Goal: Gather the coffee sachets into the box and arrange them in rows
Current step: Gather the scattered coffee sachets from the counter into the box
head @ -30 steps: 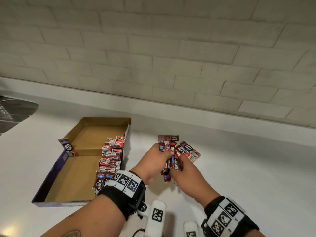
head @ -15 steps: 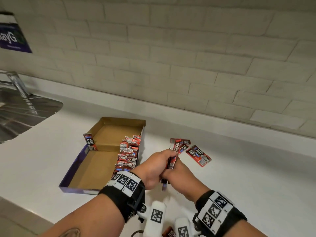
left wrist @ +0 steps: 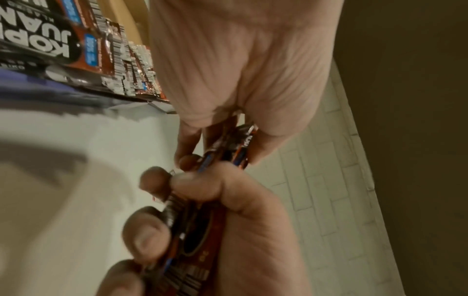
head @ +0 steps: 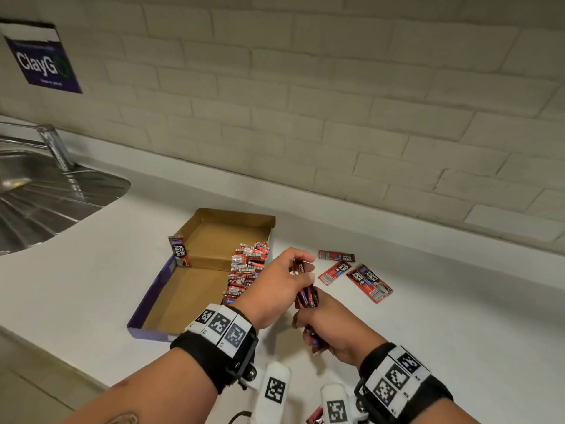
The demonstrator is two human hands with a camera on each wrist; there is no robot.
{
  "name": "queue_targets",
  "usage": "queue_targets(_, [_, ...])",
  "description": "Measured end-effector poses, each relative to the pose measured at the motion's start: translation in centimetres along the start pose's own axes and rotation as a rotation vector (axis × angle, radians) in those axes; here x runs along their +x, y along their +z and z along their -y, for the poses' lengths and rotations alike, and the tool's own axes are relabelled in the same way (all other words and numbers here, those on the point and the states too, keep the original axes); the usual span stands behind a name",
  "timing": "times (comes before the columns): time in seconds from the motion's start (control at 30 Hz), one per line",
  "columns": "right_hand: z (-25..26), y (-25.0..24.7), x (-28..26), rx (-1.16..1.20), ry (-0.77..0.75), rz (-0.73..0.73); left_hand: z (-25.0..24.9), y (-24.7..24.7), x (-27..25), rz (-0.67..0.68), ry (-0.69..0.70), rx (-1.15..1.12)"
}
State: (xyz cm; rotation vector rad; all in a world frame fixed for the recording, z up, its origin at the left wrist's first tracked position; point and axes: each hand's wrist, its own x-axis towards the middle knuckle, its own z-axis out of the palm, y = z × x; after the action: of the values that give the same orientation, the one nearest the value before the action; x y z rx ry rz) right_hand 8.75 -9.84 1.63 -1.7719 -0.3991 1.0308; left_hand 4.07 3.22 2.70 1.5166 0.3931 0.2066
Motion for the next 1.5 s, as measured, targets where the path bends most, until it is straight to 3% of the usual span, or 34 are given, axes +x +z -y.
queue_targets(0.1, [0.3,-0.1,0.2,0.149,0.003,-0.014,0.2,-0.6,0.0,-0.009,0.049,0.063])
queue_targets(0.23, [0.8,0.1,0.4,0.155,-0.001,-0.041,0.2,-1.0,-0.2,-0.001,0.083,0.095])
queue_targets(0.37, [0.8,0.5,0.6,0.075,-0.002,-0.058,-0.1,-1.9,0.0,0.139,0.019,0.103])
queue_targets(0.53, [0.9,0.7,1.2,0.022,0.029,0.053,-1.6,-4.2,0.0,0.316,0.163,0.721])
queue_targets(0.67, [1.3,0.3,1.5,-0.151,0.059,0.139,-1.9,-4.7,-0.3,0.343,0.178,0.845])
queue_targets(0.83, [0.6,0.4,2.0,-0.335,0.168,0.253,-0.1,-4.2,-1.3,0.338,0.185,0.873])
queue_targets(1.03, [-1.6,1.1,2.6,-0.086,0.125,0.272,0.9,-5.2,-2.3,0.303,0.213,0.824])
queue_targets(1.17, [-1.5,2.5,3.1,-0.055,0.076,0.311,0.8,-5.4,-2.4,0.366,0.181,0.860])
queue_targets(1.37, [-0.5,2.8,4.0,0.060,0.169,0.315,0.2,-6.0,-2.1,0.452,0.122,0.894])
queue_targets(1.5, [-0.7,3.1,4.3,0.107,0.080,0.251,-0.6,-6.8,-2.4,0.494,0.055,0.862])
